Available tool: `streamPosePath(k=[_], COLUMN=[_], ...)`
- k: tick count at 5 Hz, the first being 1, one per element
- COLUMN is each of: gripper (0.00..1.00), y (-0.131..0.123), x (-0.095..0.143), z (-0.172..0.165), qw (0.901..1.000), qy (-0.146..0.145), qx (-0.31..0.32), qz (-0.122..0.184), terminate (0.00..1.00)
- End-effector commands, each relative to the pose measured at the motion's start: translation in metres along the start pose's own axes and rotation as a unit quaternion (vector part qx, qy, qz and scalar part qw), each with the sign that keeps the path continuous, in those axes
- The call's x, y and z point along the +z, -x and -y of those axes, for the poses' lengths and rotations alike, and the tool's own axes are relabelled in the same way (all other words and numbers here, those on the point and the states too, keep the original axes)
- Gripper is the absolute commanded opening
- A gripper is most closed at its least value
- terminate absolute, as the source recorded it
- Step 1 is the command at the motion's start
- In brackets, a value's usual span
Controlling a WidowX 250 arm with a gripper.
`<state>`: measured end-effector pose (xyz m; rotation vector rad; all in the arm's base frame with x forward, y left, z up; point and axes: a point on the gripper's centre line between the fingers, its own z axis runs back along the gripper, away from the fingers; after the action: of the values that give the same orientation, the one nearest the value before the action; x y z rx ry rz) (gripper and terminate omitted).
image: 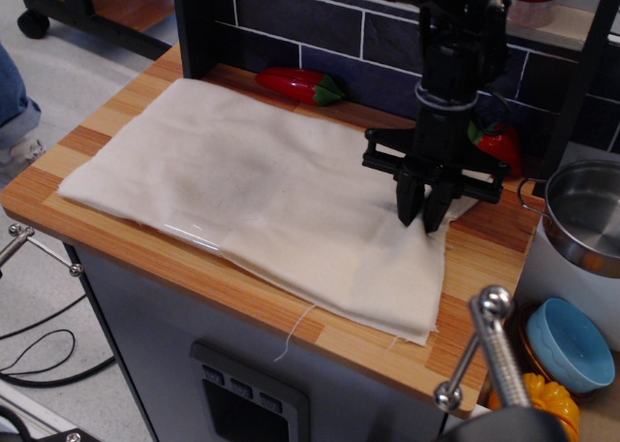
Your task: Fold cloth in half
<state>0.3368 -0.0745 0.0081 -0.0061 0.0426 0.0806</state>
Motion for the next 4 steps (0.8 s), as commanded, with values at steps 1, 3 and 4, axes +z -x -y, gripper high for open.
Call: streamPosePath(k=[1, 3, 4], gripper=[0.00, 0.00, 0.00], y=[0.002, -0.013, -0.023], x=[0.079, 0.147, 0.160], z=[-0.018, -0.081, -0.130], qw=[0.9989, 0.9995, 0.9998], qy=[0.018, 0.025, 0.015], qx=[-0.009, -0.006, 0.002], qz=[0.043, 0.017, 0.016], terminate=[0.00, 0.00, 0.00])
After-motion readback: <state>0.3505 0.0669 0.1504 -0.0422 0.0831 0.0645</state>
